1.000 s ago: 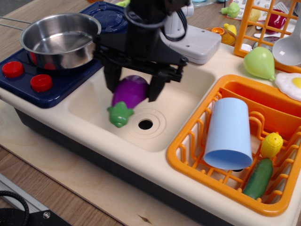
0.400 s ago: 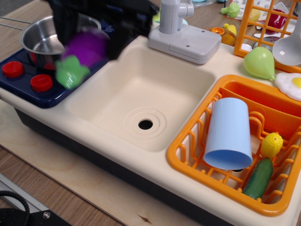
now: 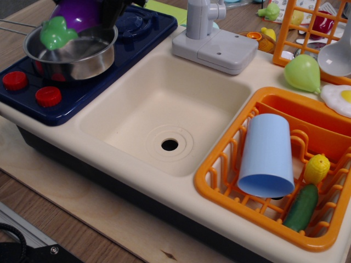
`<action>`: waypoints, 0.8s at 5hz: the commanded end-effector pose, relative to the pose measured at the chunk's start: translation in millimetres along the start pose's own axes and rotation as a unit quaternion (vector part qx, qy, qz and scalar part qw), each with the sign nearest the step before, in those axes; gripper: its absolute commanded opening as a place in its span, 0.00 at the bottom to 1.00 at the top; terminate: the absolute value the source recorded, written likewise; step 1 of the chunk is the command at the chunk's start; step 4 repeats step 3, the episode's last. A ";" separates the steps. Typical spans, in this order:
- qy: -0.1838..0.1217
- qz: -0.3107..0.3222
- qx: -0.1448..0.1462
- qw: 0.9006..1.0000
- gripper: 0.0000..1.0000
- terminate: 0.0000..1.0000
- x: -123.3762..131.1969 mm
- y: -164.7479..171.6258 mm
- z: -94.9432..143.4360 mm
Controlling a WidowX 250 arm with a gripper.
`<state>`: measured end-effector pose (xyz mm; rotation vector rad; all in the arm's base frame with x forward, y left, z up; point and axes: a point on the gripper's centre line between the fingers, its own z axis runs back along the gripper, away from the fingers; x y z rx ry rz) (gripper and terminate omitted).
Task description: Put eggplant into pan
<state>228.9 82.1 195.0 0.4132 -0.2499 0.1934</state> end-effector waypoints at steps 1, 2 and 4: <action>-0.070 -0.033 0.009 0.997 0.00 0.00 3.0 23.4 -16.1; -0.070 -0.033 0.009 0.997 1.00 0.00 3.0 23.4 -16.1; -0.070 -0.033 0.009 0.997 1.00 1.00 3.0 23.4 -16.1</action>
